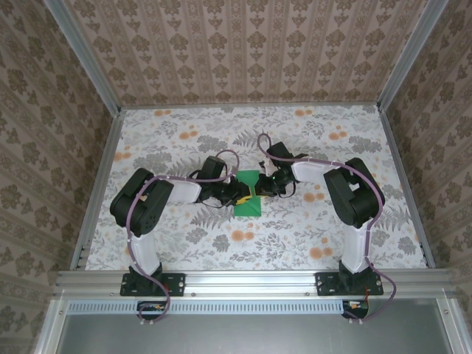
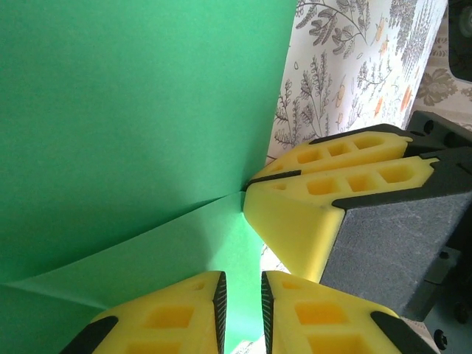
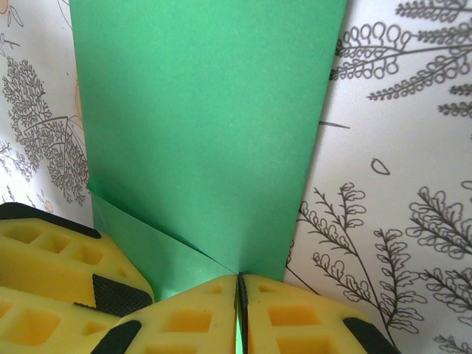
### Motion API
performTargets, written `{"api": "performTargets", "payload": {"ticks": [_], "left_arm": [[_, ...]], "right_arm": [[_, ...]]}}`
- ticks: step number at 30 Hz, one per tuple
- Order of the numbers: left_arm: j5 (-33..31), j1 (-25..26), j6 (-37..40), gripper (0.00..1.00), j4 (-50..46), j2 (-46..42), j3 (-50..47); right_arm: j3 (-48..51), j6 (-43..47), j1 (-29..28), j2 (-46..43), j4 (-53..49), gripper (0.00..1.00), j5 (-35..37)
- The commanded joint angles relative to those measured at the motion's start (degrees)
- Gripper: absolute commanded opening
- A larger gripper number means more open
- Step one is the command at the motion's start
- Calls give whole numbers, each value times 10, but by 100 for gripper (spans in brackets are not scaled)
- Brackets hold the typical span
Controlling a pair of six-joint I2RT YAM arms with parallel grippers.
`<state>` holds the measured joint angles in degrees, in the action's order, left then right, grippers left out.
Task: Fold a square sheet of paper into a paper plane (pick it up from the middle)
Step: Fold the triangle a second time at the center of the table.
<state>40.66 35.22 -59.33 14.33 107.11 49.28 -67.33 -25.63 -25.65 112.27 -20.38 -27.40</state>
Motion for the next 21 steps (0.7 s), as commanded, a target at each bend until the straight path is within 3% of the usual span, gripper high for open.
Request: {"api": "performTargets", "payload": {"ticks": [1, 21], "left_arm": [[-9, 4, 16, 23, -21, 12, 5], [-32, 6, 14, 23, -67, 20, 13]], "right_arm": [[-9, 8, -1, 21, -21, 12, 13], [-10, 9, -3, 30, -22, 12, 12]]}}
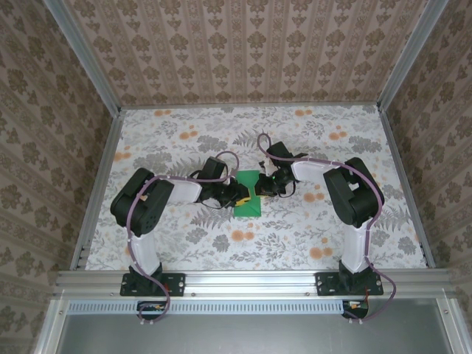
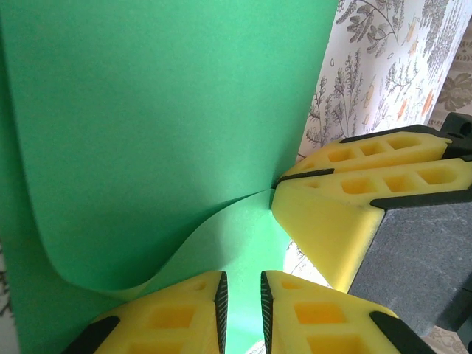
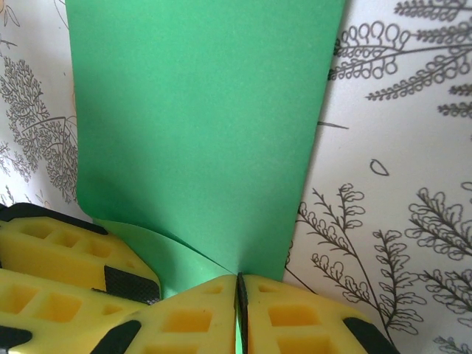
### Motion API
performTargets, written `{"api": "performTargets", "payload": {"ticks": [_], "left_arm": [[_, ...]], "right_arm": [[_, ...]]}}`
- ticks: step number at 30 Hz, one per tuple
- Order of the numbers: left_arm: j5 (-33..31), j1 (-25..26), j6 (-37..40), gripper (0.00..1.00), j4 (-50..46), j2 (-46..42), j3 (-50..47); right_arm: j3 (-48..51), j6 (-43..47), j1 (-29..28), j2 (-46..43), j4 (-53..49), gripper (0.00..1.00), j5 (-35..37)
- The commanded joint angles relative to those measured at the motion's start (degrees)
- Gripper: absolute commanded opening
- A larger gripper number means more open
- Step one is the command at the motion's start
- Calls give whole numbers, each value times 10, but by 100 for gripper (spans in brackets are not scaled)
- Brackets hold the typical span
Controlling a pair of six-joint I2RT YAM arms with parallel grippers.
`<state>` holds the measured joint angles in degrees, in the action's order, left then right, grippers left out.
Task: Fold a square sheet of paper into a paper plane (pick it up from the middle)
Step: Fold the triangle a second time at the center of the table.
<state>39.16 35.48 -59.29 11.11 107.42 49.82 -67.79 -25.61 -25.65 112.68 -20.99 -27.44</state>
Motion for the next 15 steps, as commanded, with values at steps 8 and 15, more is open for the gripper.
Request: {"api": "performTargets", "payload": {"ticks": [8, 15], "left_arm": [[-86, 9, 37, 23, -142, 19, 29], [-135, 16, 46, 22, -209, 14, 41]], "right_arm": [[-18, -15, -3, -1, -38, 24, 29], [-7, -35, -3, -83, -53, 36, 65]]}}
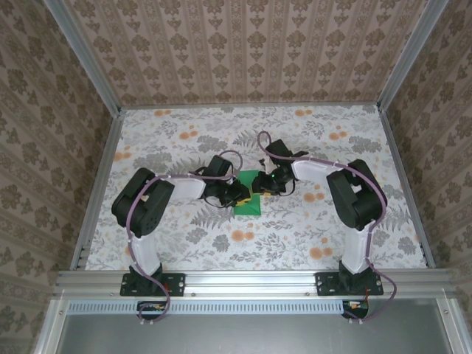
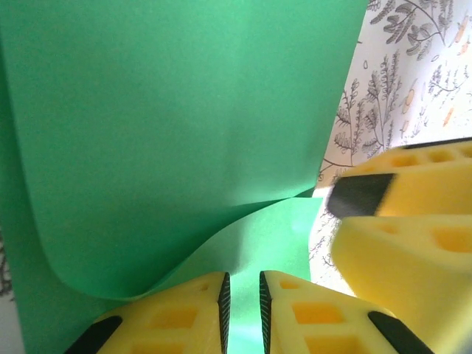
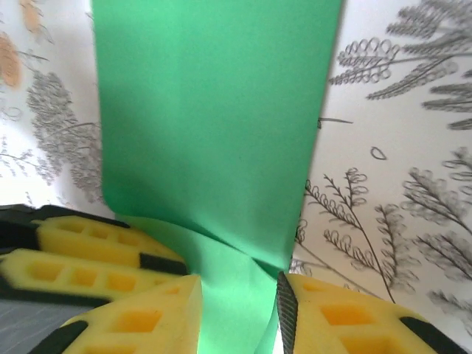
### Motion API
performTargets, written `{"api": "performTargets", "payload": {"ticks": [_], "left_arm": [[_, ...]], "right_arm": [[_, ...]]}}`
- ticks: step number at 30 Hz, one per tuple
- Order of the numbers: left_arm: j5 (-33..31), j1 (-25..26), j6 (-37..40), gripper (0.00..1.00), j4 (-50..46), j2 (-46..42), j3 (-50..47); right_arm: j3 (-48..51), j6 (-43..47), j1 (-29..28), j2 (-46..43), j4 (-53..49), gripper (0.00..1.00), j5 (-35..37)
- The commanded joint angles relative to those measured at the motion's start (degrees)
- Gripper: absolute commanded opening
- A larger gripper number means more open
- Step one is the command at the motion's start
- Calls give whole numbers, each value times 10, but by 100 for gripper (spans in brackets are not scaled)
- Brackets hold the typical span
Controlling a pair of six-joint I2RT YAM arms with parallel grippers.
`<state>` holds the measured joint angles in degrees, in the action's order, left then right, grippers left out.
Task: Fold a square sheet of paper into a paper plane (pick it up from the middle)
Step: Fold the triangle a second time at the center of the table.
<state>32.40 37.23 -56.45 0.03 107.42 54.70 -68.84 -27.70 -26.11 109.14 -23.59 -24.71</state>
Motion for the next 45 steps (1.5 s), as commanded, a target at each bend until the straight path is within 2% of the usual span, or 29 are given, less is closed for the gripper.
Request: {"api": "performTargets", "payload": {"ticks": [1, 5, 9, 17, 32, 45], "left_arm": [[-69, 0, 17, 22, -100, 15, -7], [-72, 3, 13, 22, -99, 17, -3], [-78, 6, 12, 21, -101, 17, -4], [-81, 7, 10, 21, -99, 16, -4], [-89, 8, 8, 19, -110, 17, -6], [-109, 8, 7, 18, -134, 20, -4]], "right_arm": [[10, -14, 2, -58, -30, 36, 48], [43, -9, 0, -92, -30, 33, 46], [81, -8, -16, -112, -18, 24, 11], [103, -17, -72, -101, -2, 15, -8], [92, -19, -82, -57, -4, 13, 9], [90, -8, -81, -49, -34, 13, 52]]}}
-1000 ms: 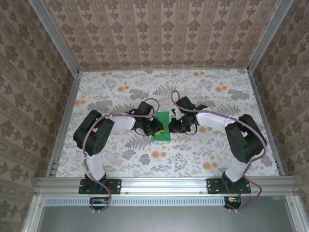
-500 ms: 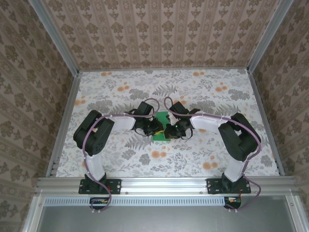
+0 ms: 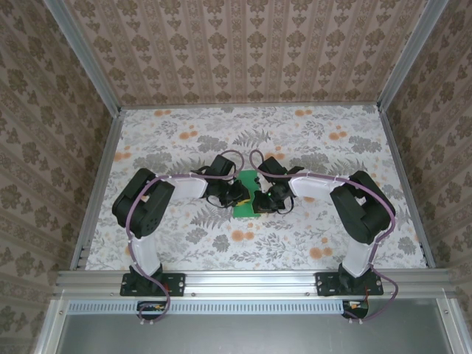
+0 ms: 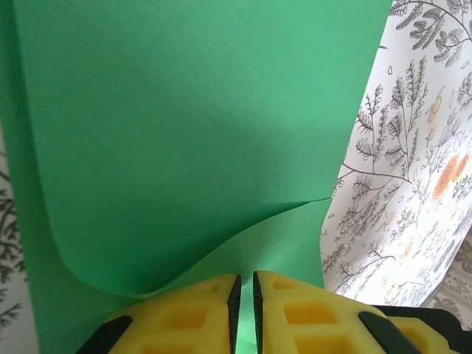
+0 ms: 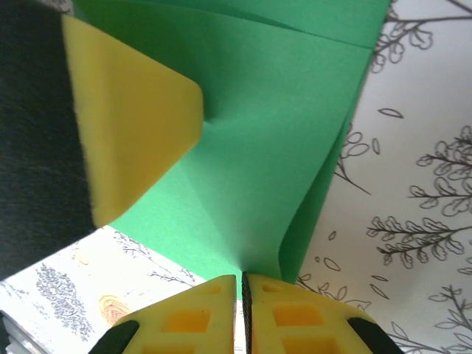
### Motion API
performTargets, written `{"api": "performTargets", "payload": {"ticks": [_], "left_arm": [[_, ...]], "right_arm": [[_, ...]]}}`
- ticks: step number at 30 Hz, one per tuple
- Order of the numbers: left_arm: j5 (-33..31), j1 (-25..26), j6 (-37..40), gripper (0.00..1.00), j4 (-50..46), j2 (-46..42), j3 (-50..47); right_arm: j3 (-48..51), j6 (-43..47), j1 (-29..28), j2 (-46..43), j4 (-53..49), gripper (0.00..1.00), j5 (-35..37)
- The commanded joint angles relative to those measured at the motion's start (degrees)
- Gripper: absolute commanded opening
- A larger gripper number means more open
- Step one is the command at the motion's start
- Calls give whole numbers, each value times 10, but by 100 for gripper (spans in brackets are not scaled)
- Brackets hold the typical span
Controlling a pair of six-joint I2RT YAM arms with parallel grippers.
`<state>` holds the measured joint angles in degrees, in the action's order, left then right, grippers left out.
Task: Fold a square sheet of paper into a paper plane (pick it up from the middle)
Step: Fold the triangle a second time at the center of the table.
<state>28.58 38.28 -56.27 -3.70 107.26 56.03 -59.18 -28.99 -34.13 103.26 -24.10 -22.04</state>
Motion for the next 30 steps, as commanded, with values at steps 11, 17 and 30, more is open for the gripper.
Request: {"api": "performTargets", "payload": {"ticks": [11, 17, 30], "left_arm": [[-71, -2, 3, 18, -96, 24, -17], [-70, -2, 3, 18, -95, 24, -19], [-70, -2, 2, 18, -89, 23, -23]], "right_arm": [[-4, 9, -1, 13, -38, 13, 34], [5, 11, -1, 9, -42, 13, 27], [26, 17, -1, -6, -81, 13, 34]]}}
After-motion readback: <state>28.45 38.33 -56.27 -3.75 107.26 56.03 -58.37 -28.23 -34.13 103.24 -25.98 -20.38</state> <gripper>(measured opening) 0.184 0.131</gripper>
